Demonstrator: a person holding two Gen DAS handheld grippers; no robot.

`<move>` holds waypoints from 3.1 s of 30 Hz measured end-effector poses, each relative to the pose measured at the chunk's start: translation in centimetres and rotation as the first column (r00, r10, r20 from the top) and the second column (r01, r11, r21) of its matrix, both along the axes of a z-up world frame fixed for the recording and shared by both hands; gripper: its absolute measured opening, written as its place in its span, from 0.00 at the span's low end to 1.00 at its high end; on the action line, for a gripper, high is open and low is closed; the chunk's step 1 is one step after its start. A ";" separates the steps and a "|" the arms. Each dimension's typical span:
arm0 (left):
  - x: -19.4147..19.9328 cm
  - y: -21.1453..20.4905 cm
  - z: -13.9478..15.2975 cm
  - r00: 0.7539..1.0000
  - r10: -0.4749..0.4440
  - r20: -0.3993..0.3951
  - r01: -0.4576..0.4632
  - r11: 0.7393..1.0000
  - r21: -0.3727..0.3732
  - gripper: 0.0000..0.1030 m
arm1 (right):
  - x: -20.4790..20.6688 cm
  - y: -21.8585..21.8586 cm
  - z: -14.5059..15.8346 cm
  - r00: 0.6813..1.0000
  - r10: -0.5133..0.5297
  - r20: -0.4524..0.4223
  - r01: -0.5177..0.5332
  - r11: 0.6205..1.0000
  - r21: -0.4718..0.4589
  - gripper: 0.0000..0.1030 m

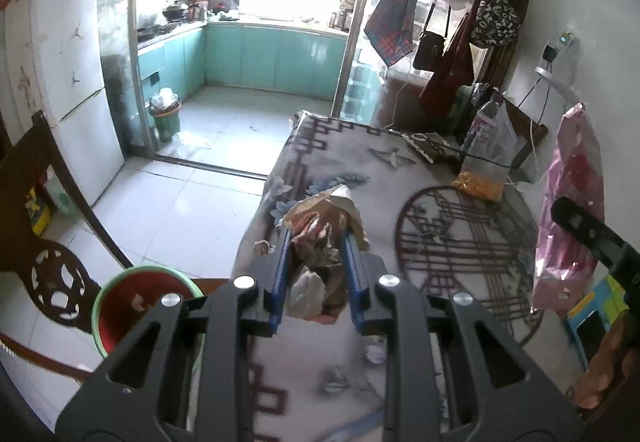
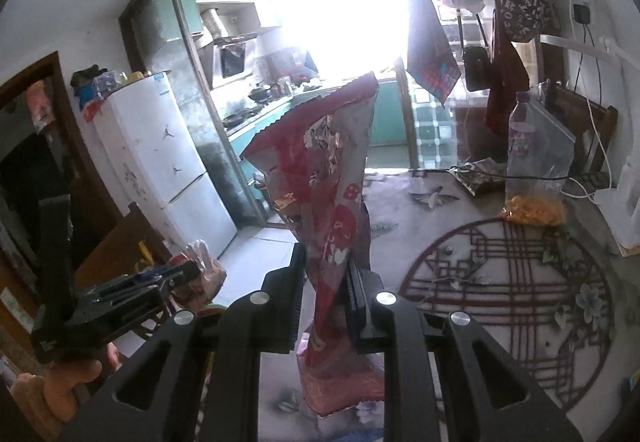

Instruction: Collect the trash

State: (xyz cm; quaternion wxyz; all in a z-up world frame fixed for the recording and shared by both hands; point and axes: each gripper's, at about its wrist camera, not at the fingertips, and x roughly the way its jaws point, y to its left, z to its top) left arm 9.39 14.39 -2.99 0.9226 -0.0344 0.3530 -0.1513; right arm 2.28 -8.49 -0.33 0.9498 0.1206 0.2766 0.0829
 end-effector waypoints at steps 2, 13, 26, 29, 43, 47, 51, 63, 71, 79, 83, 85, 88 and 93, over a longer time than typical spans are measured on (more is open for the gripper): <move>0.8 0.9 0.0 1.000 -0.018 -0.001 0.018 1.000 -0.008 0.23 | 0.2 1.1 -0.1 1.000 -0.013 -0.002 0.013 1.000 -0.009 0.17; 3.5 6.9 -0.5 0.998 -0.059 0.005 0.059 0.998 0.011 0.23 | 2.8 8.3 -0.9 0.999 -0.031 -0.038 0.030 0.999 -0.026 0.17; 5.5 15.7 -1.6 0.999 0.043 -0.024 -0.043 0.999 -0.008 0.24 | 6.6 17.5 -1.7 0.993 0.097 -0.068 -0.101 0.993 -0.060 0.17; 5.8 17.0 -1.9 0.997 0.064 -0.034 -0.065 0.998 -0.008 0.23 | 7.2 19.0 -2.0 0.989 0.122 -0.081 -0.127 0.990 -0.064 0.17; 7.4 21.6 -4.8 0.988 0.115 -0.105 -0.115 0.993 0.011 0.25 | 9.9 24.3 -5.7 0.955 0.218 -0.199 -0.220 0.975 0.015 0.17; 8.2 22.5 -6.4 0.982 0.128 -0.141 -0.126 0.992 0.024 0.25 | 11.0 25.6 -7.7 0.927 0.260 -0.271 -0.253 0.966 0.062 0.17; 9.0 23.5 -8.5 0.971 0.151 -0.184 -0.146 0.988 0.044 0.25 | 12.4 27.1 -10.5 0.885 0.299 -0.358 -0.285 0.954 0.091 0.17; 9.3 25.6 -11.7 0.946 0.224 -0.236 -0.219 0.975 0.049 0.88 | 13.2 29.2 -14.3 0.838 0.315 -0.445 -0.324 0.944 0.059 0.60; 8.8 22.5 -7.3 0.982 0.160 -0.103 -0.165 0.985 -0.048 0.95 | 9.3 23.8 -6.9 0.987 0.130 -0.092 -0.135 0.990 -0.051 0.94; 7.0 17.2 -2.3 0.967 0.181 0.180 -0.189 0.982 0.029 0.95 | 4.9 19.0 -2.3 0.975 -0.095 0.203 0.127 0.980 -0.152 0.93; 6.2 15.7 0.0 0.959 0.173 0.226 -0.181 0.983 0.015 0.95 | 4.0 16.5 -1.7 0.958 -0.176 0.225 0.213 0.965 -0.151 0.93; 5.7 14.7 1.0 0.958 0.168 0.233 -0.178 0.984 0.023 0.95 | 3.8 15.0 -1.6 0.961 -0.200 0.191 0.226 0.966 -0.126 0.93; 4.6 13.7 2.0 0.951 0.172 0.256 -0.186 0.982 0.032 0.95 | 3.0 13.6 -1.0 0.961 -0.213 0.176 0.234 0.966 -0.108 0.93; 3.1 11.8 2.8 0.964 0.144 0.226 -0.146 0.989 -0.007 0.95 | 1.3 12.4 -0.4 0.958 -0.227 0.174 0.253 0.957 -0.143 0.93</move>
